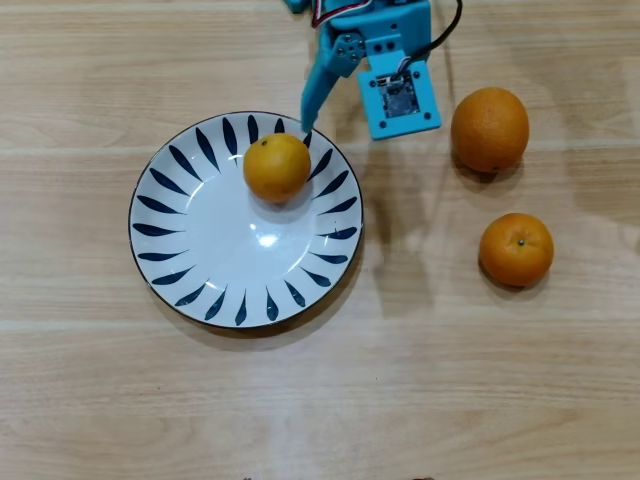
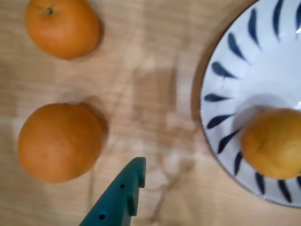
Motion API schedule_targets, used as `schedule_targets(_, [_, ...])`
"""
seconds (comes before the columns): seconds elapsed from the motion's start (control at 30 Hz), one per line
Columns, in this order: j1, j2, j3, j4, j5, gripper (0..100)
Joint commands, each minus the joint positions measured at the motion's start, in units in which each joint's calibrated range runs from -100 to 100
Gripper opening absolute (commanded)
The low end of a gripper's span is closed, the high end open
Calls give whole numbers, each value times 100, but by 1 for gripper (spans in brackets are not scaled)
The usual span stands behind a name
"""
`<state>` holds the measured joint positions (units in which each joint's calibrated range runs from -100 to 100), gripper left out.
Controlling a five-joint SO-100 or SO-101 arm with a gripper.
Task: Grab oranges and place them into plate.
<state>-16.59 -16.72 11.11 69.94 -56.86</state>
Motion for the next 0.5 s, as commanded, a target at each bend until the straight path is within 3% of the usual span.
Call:
schedule_targets(0.0, [-1043, -247, -292, 247, -676, 36])
schedule_targets(0.23, [-2268, 150, -373, 187, -1272, 37])
schedule_targets(0.47, [-2688, 699, -464, -183, -1387, 49])
